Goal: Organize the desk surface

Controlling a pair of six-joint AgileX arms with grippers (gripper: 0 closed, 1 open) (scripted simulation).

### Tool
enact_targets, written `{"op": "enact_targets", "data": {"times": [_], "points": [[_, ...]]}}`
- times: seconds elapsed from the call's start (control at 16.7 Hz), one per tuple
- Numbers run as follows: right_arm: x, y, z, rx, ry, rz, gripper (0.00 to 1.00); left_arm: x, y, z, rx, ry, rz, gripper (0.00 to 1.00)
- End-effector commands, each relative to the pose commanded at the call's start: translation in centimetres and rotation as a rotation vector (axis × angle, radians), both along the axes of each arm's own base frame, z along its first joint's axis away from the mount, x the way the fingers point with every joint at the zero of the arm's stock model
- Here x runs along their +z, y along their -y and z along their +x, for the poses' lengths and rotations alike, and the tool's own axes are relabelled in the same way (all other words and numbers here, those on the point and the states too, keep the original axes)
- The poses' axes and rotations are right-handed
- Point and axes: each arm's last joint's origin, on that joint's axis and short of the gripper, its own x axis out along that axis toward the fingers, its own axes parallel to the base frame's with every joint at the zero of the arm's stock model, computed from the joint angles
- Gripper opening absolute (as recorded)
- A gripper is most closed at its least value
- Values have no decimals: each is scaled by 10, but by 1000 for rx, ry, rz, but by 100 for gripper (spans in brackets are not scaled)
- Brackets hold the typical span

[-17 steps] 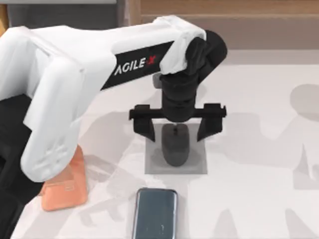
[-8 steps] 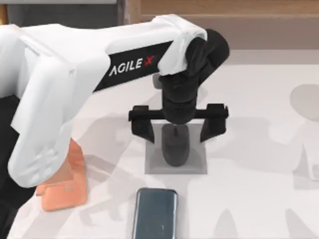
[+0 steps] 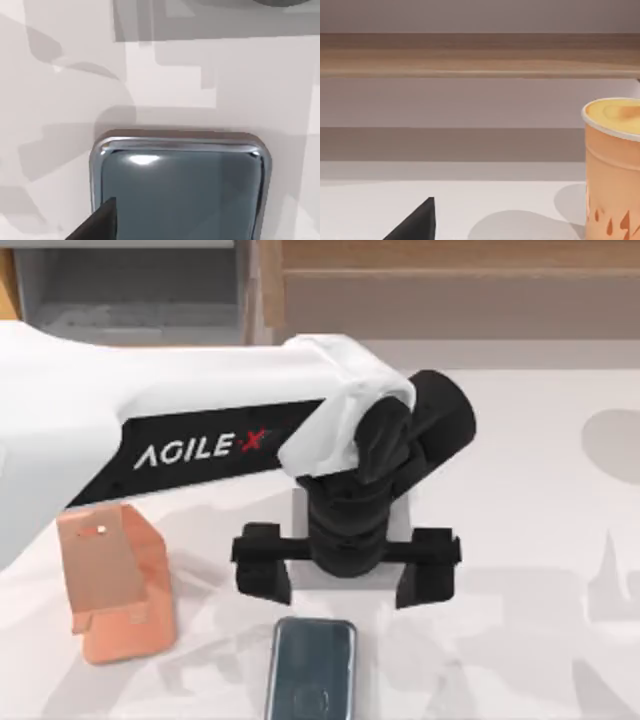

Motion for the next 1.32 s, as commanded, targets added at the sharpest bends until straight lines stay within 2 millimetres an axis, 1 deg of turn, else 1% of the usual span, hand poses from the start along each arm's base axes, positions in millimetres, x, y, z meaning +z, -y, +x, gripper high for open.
{"op": "enact_targets", "data": {"times": [0.12,0.24,0.36,0.42,0.66,0.84,0.96,1.2,1.32], "points": [[0,0,0,0,0,0,100,3,-9,-26,-9,-1,4,100],[0,0,0,0,0,0,100,5,-19,-47,-17,-1,5,100],[0,0,0,0,0,0,100,5,-26,-62,-23,-1,7,100],[0,0,0,0,0,0,100,5,-29,-66,-25,0,6,100],[0,0,0,0,0,0,100,5,-30,-68,-25,0,5,100],[0,0,0,0,0,0,100,1,-30,-66,-25,-1,7,100],[0,0,0,0,0,0,100,-12,-28,-66,-25,1,5,100],[0,0,0,0,0,0,100,-48,-28,-65,-25,1,4,100],[0,0,0,0,0,0,100,-61,-29,-66,-25,2,4,100]]}}
